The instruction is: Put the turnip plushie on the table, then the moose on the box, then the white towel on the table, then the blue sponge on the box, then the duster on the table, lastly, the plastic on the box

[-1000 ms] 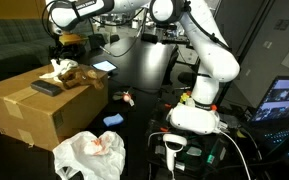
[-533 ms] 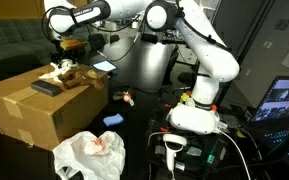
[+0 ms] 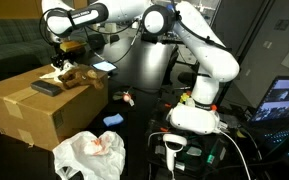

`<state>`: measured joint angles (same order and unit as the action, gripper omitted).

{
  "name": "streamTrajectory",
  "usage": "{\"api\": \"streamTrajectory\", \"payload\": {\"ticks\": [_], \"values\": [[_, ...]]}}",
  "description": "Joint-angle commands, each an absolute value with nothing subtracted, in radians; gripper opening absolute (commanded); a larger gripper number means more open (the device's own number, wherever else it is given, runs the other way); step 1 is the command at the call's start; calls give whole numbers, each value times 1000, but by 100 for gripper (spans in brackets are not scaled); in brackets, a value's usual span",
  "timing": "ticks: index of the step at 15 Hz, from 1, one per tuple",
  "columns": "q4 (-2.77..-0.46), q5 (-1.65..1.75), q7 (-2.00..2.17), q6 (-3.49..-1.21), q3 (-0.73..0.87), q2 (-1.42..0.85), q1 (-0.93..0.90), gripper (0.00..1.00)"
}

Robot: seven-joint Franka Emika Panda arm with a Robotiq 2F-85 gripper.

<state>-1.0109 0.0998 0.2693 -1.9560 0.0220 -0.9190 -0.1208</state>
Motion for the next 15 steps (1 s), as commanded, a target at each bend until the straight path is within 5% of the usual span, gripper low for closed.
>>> {"api": "streamTrajectory", "payload": {"ticks": [1,6,15], "values": [[-938,77,235,-1903,17,-945,-117,35],[-941,80,250,-1904,19,-908,-128,2],[-1029,100,321,-1902,27,-738,-160,5]]}}
